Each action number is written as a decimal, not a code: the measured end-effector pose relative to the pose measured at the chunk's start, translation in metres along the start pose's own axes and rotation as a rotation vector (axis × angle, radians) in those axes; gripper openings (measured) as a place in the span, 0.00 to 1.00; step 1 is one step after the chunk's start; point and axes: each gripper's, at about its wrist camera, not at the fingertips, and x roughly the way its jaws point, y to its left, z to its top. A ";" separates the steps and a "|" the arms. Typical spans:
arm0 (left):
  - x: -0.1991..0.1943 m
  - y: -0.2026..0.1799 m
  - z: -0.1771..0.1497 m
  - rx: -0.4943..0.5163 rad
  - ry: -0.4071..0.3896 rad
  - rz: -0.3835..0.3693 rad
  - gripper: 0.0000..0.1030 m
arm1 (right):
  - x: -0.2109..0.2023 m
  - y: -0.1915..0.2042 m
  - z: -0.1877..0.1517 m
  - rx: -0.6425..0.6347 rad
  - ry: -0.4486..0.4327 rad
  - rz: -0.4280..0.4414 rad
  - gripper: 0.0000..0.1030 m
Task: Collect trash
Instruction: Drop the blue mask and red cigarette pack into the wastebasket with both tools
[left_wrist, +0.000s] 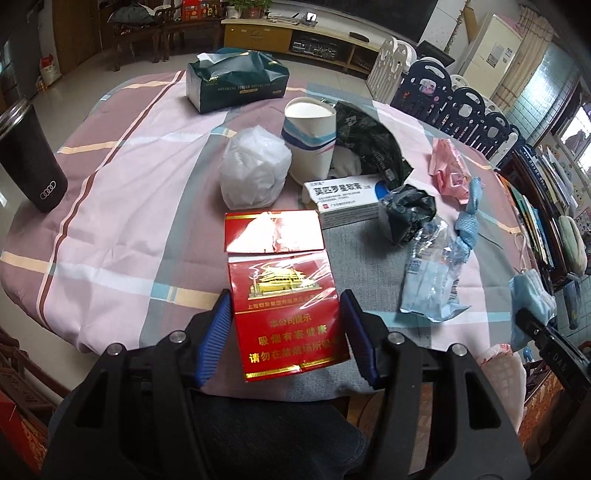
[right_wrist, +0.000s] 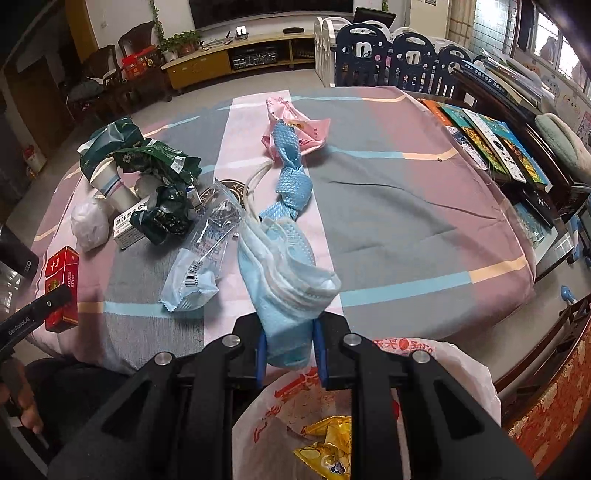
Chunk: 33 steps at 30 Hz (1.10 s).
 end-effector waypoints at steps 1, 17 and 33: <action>-0.004 -0.002 0.001 0.006 -0.007 -0.007 0.58 | -0.005 -0.002 -0.001 0.002 -0.005 0.003 0.21; -0.094 -0.129 -0.033 0.275 -0.091 -0.281 0.58 | -0.083 -0.063 -0.048 0.058 0.005 -0.024 0.21; -0.079 -0.207 -0.105 0.535 0.108 -0.467 0.58 | -0.092 -0.153 -0.113 0.387 0.112 -0.076 0.66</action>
